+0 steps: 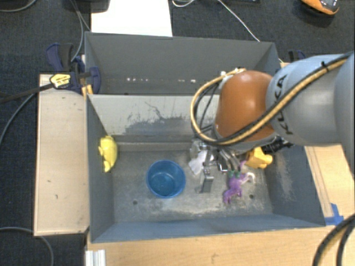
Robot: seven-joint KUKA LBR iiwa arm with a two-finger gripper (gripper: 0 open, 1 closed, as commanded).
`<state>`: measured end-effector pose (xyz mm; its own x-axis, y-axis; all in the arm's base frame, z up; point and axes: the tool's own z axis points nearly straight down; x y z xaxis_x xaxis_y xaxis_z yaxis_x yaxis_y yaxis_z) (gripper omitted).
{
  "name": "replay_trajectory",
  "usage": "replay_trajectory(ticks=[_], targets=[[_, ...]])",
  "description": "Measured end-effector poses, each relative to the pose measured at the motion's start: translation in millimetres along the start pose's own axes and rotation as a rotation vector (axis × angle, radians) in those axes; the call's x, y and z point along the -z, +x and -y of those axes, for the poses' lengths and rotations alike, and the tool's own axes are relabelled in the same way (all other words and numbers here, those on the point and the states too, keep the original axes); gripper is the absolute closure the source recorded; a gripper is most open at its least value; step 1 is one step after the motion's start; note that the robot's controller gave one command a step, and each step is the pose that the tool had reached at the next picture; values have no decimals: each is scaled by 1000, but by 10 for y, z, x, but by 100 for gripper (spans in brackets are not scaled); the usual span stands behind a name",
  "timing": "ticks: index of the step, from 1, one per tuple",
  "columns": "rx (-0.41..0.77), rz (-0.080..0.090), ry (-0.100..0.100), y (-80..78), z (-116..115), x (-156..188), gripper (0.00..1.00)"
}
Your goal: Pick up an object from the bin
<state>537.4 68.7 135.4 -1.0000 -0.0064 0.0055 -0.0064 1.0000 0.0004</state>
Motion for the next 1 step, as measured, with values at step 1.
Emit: replay_trajectory(ticks=[1], targets=[[-2, 8, -1, -17, 2, 45, 0]])
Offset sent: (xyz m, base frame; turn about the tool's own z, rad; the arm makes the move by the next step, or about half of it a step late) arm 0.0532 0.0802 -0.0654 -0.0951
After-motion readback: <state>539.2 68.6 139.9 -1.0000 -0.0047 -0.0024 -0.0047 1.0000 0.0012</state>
